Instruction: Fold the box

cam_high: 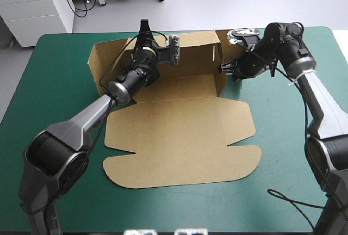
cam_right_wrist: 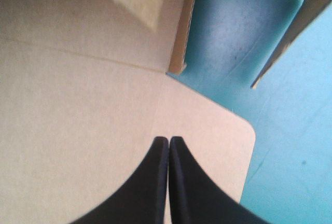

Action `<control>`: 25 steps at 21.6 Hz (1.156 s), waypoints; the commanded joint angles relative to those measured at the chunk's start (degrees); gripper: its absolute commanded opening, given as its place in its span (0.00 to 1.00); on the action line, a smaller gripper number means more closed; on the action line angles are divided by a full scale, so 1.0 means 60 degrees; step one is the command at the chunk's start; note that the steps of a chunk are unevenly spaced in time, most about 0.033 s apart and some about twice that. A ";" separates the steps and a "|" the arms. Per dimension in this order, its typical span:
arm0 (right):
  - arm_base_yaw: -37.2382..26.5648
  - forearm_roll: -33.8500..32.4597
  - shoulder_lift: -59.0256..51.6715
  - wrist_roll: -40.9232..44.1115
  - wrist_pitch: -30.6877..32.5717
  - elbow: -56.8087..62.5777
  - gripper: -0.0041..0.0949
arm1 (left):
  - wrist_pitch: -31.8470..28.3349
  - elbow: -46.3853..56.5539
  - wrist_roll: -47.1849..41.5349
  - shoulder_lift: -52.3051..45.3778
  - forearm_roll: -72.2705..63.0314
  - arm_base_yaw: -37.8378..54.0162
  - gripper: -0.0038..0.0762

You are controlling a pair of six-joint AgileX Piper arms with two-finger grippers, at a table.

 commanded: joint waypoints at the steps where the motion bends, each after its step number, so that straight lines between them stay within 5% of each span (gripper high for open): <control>1: 0.0299 -0.0133 -0.1444 -0.0198 -0.0558 0.1102 0.04 | 0.0720 -0.0115 -0.0055 -0.0307 -0.0294 -0.0001 0.04; 6: 0.0588 -0.0079 -0.3153 -0.0198 -0.1885 0.3447 0.04 | 0.0775 -0.0115 -0.0055 -0.0307 -0.0294 -0.0001 0.04; 14: 0.0588 -0.1520 -0.6277 0.0677 -0.1626 0.4905 0.04 | 0.0794 -0.0115 -0.0269 -0.0307 -0.0300 -0.0001 0.04; 25: 0.0588 -0.1789 -0.8232 0.1193 -0.1072 0.6192 0.04 | 0.0873 -0.0115 -0.1025 -0.0664 -0.0318 -0.0001 0.04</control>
